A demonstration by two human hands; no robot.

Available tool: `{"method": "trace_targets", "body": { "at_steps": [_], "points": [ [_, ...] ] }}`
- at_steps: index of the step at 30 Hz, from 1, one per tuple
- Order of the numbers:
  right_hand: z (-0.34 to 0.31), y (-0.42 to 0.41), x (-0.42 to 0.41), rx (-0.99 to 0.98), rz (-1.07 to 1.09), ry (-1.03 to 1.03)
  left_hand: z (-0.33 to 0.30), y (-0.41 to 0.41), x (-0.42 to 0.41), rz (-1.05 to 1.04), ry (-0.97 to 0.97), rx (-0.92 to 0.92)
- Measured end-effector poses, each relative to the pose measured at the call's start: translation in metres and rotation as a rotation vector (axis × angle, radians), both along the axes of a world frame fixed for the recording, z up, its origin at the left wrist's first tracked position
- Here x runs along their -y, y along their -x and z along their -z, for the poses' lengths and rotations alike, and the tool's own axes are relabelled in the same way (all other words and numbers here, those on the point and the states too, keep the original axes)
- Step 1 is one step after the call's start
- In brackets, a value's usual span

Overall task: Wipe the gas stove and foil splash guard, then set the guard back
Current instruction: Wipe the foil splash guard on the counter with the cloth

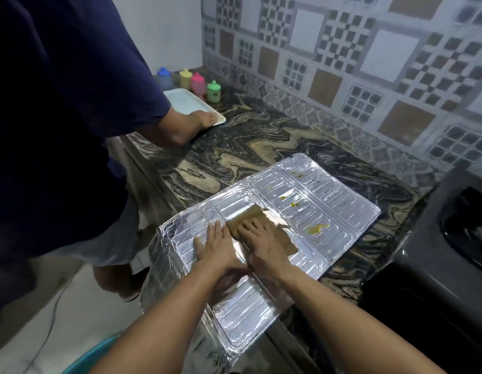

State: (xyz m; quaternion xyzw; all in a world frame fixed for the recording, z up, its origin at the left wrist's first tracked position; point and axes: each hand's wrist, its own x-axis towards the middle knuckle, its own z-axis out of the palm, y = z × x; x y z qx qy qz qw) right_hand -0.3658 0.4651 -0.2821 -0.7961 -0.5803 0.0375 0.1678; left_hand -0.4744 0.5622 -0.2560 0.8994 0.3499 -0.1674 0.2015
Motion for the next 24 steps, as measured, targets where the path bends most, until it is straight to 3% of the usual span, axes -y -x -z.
{"method": "trace_targets", "body": {
  "at_steps": [3,6,7,10,14,18,24],
  "points": [
    [0.006,-0.033,-0.014,-0.025,0.048,0.085,0.001,0.000,-0.002,-0.007,0.005,-0.004],
    [0.013,-0.065,-0.023,-0.250,0.231,-0.304,-0.002,-0.001,-0.002,0.000,0.005,-0.011],
    [0.012,-0.070,-0.028,-0.210,0.282,-0.308,-0.003,-0.001,-0.002,-0.002,0.004,-0.013],
    [0.005,-0.062,-0.046,-0.023,0.177,0.046,-0.003,0.001,-0.002,-0.003,-0.007,-0.022],
    [0.017,-0.039,-0.052,-0.080,-0.038,0.062,-0.011,-0.004,-0.005,0.000,-0.049,-0.068],
    [0.003,-0.070,-0.053,-0.131,0.162,-0.153,-0.025,-0.012,-0.003,0.028,-0.096,-0.150],
    [-0.020,-0.123,-0.057,-0.056,0.352,0.064,-0.034,-0.023,0.000,0.076,-0.168,-0.210]
  ]
}}
